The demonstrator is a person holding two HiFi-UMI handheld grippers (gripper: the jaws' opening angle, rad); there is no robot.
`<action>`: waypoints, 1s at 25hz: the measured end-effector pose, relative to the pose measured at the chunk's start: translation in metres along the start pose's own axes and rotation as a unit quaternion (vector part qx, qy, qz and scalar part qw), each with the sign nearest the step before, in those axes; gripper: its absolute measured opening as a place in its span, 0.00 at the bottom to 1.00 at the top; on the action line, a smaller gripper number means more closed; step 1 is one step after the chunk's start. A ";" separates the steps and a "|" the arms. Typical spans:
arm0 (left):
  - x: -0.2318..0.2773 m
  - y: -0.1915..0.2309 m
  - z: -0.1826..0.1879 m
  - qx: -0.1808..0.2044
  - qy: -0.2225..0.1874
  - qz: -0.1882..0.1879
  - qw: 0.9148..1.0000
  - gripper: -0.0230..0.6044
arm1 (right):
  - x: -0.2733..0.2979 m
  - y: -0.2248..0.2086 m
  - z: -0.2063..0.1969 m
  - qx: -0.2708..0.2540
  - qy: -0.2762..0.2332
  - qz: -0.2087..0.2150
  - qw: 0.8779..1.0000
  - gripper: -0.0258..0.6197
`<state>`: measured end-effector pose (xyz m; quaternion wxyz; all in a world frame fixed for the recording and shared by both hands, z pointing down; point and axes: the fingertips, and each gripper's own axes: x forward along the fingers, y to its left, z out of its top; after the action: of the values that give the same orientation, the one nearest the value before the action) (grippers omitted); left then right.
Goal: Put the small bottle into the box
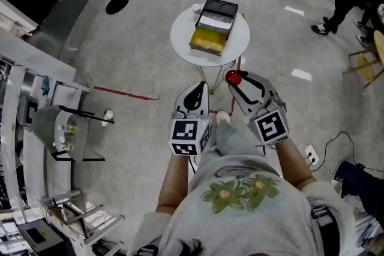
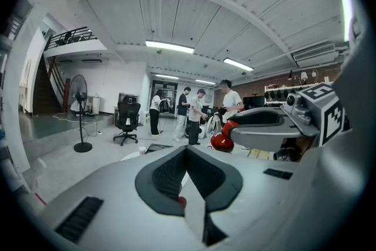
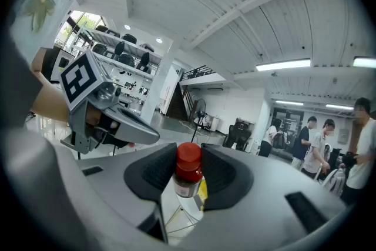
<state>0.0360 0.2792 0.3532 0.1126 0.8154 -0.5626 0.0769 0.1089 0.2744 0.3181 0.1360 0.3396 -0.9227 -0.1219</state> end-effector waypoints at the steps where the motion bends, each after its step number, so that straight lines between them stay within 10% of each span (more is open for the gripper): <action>1: 0.002 0.002 0.000 0.001 0.001 0.000 1.000 0.04 | 0.003 -0.001 0.000 0.000 0.001 0.001 1.000 0.25; 25: 0.135 0.072 0.017 0.010 0.031 -0.002 0.999 0.04 | 0.131 -0.094 -0.025 0.040 -0.007 0.025 0.999 0.25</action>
<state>0.0162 0.1285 0.3773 0.1219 0.8151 -0.5561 0.1077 0.0766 0.1153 0.3333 0.1194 0.3205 -0.9359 -0.0839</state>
